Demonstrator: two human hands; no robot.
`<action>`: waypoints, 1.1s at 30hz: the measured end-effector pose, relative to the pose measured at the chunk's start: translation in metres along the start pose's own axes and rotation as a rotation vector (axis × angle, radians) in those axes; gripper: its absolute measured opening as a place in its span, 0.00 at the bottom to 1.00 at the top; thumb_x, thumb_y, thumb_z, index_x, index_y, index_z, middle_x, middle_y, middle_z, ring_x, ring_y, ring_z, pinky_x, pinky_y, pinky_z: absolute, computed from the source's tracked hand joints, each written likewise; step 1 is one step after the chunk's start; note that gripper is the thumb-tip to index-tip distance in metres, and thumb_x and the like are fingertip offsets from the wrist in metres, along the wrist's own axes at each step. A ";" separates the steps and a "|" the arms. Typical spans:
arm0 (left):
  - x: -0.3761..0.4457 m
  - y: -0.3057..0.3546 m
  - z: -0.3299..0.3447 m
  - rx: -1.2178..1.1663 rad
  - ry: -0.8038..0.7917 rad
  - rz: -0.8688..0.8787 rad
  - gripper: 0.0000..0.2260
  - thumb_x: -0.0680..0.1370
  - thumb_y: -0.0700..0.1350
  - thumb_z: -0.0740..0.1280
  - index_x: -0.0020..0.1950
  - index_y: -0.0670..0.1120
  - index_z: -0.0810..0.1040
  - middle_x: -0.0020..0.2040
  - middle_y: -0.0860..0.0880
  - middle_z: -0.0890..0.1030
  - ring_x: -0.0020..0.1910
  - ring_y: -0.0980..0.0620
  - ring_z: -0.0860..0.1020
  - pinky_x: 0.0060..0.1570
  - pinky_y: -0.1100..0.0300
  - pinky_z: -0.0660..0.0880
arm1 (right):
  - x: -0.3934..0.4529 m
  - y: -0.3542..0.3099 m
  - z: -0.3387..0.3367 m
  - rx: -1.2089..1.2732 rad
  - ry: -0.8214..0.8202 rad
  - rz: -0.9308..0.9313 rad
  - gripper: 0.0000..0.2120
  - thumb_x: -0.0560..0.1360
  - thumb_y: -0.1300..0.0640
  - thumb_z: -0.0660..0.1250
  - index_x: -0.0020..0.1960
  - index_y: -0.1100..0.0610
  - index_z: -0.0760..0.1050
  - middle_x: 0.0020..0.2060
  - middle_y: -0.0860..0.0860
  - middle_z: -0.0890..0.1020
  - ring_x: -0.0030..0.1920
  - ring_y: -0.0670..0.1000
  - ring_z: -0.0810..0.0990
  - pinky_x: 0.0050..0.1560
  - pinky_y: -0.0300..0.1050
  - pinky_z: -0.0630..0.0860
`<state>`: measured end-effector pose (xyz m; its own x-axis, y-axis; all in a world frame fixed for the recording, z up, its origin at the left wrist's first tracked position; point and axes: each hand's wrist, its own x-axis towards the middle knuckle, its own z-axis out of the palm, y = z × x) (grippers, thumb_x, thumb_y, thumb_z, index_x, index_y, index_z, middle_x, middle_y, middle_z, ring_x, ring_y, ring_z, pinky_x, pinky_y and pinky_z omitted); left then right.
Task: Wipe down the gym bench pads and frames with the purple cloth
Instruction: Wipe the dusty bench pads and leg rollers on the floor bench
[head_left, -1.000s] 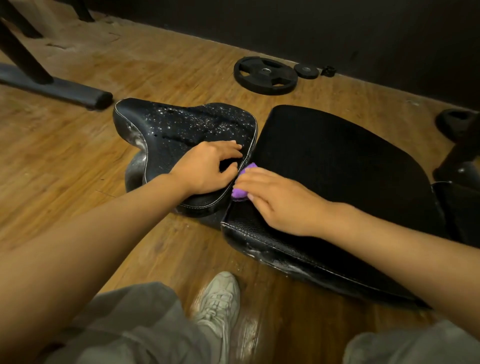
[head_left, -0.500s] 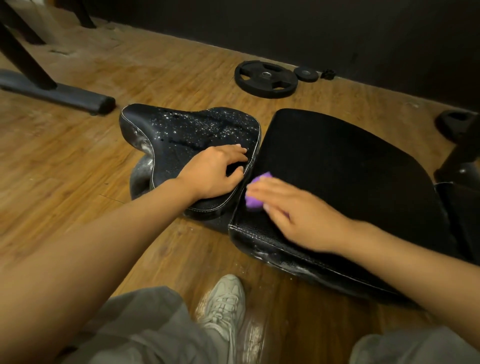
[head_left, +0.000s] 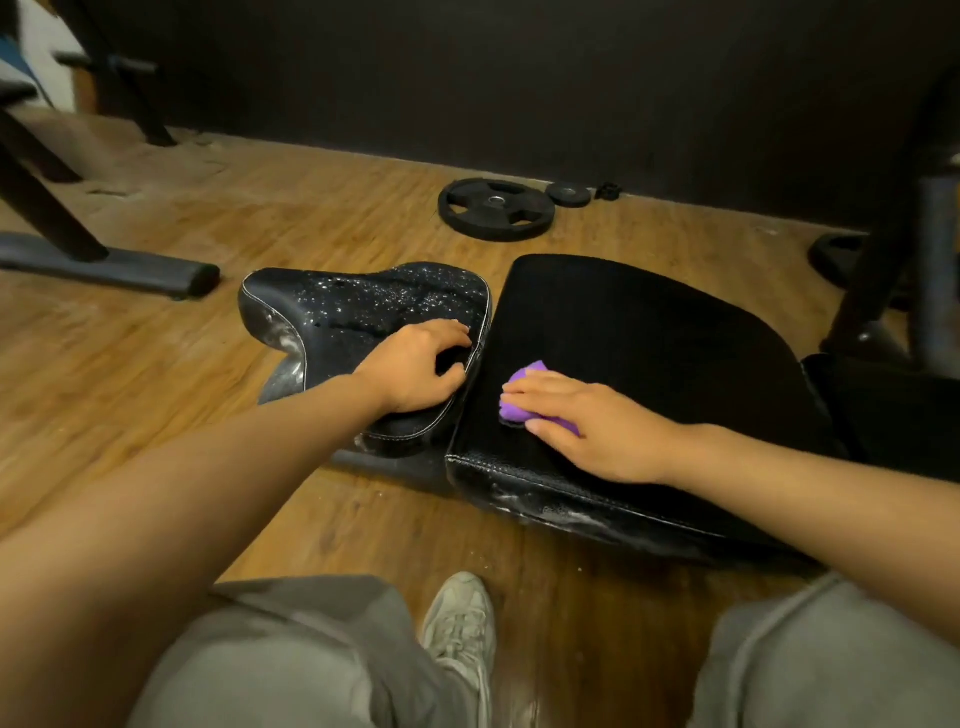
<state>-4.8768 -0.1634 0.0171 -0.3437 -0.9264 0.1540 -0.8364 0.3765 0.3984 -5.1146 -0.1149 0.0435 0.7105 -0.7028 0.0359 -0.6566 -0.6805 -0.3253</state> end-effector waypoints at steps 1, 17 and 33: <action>0.000 0.001 -0.002 0.035 -0.040 0.004 0.20 0.77 0.46 0.65 0.69 0.45 0.73 0.73 0.49 0.70 0.73 0.53 0.65 0.72 0.56 0.62 | -0.002 -0.001 -0.006 0.010 -0.034 -0.005 0.18 0.80 0.56 0.61 0.70 0.53 0.70 0.70 0.46 0.70 0.71 0.41 0.63 0.66 0.21 0.49; -0.048 -0.014 -0.034 0.232 -0.031 -0.218 0.28 0.80 0.54 0.62 0.76 0.42 0.62 0.77 0.45 0.61 0.76 0.48 0.58 0.74 0.59 0.52 | 0.110 0.007 0.006 0.241 0.233 0.266 0.12 0.81 0.61 0.57 0.56 0.65 0.77 0.56 0.56 0.78 0.58 0.55 0.75 0.55 0.38 0.66; -0.023 -0.070 -0.022 0.164 0.164 -0.240 0.38 0.74 0.68 0.47 0.75 0.45 0.65 0.77 0.48 0.62 0.77 0.51 0.57 0.74 0.60 0.46 | 0.264 0.061 0.016 0.212 0.153 0.711 0.18 0.81 0.59 0.54 0.70 0.57 0.68 0.67 0.56 0.70 0.65 0.60 0.71 0.61 0.48 0.70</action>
<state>-4.8004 -0.1684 0.0055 -0.0662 -0.9726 0.2227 -0.9474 0.1313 0.2919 -4.9627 -0.3384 0.0180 0.0807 -0.9889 -0.1245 -0.8697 -0.0089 -0.4935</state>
